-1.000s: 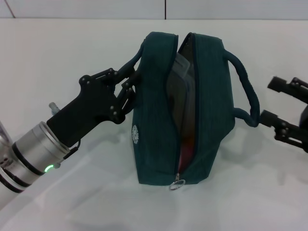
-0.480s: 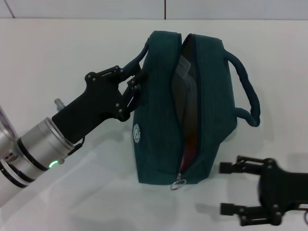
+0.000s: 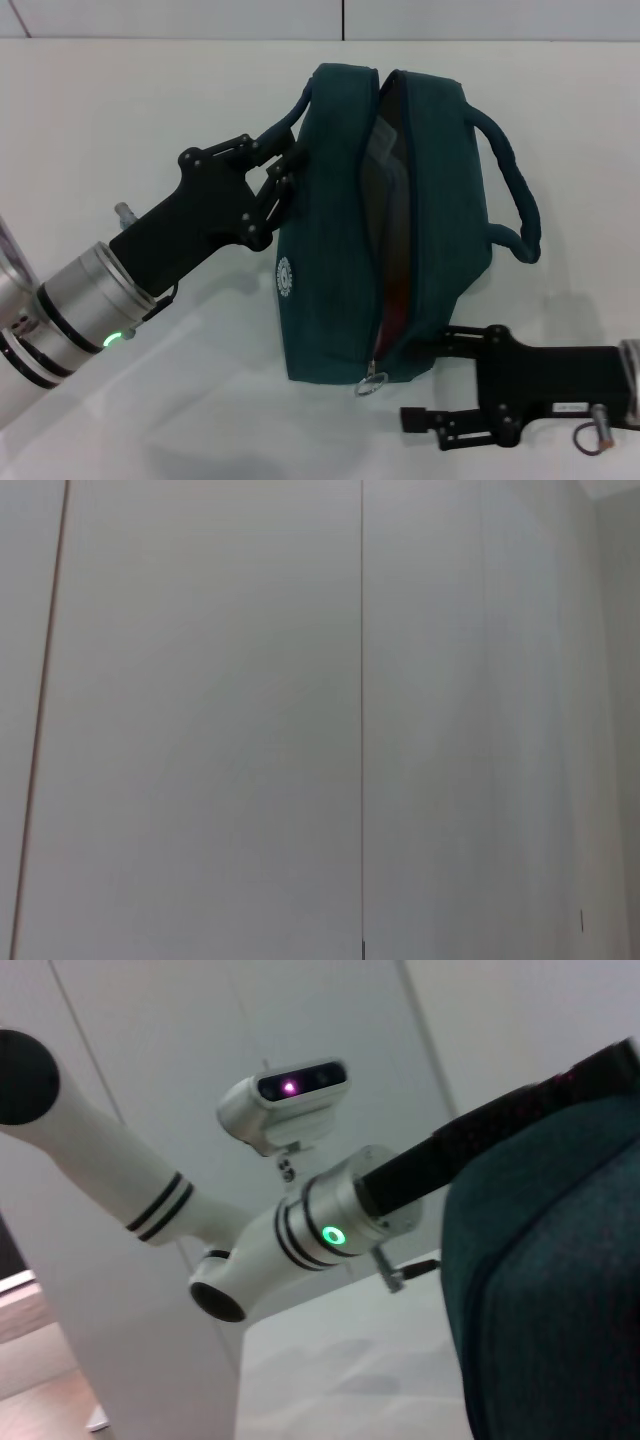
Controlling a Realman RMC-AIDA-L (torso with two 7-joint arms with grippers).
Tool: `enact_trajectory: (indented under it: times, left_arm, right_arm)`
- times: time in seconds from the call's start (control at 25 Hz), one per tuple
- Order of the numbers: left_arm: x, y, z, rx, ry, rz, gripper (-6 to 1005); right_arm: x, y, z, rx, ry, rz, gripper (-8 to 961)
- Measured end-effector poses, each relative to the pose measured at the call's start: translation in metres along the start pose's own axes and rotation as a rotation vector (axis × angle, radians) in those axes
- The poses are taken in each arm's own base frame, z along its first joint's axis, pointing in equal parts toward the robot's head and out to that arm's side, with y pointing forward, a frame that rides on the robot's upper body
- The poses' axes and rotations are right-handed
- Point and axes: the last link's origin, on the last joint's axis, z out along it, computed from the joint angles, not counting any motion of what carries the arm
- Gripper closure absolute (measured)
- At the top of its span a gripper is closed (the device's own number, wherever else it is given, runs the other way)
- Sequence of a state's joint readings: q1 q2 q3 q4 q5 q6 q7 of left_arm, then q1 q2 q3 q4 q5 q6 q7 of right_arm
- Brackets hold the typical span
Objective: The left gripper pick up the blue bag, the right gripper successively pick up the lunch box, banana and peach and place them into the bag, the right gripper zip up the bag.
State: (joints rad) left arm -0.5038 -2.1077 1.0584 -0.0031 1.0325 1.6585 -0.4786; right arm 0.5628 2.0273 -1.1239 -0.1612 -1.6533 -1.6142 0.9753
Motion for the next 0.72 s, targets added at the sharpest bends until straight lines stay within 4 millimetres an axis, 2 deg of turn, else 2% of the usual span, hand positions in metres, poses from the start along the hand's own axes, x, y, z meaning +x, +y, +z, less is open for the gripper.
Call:
enact_trajectory:
  times: [0.16, 0.48, 0.72]
  left_arm:
    - [0.0001, 0.0001, -0.0002, 0.0, 0.001, 0.0, 805]
    - [0.0002, 0.0002, -0.0002, 0.001, 0.002, -0.001, 802]
    - [0.0012, -0.0007, 0.0008, 0.0, 0.006, 0.004, 800]
  right_arm:
    - [-0.003, -0.0028, 0.009, -0.023, 0.022, 0.019, 161]
    - [0.0023, 0.0001, 0.0125, -0.076, 0.109, 0.064, 162]
    - [0.0034, -0.007, 0.0108, -0.027, 0.12, 0.047, 168]
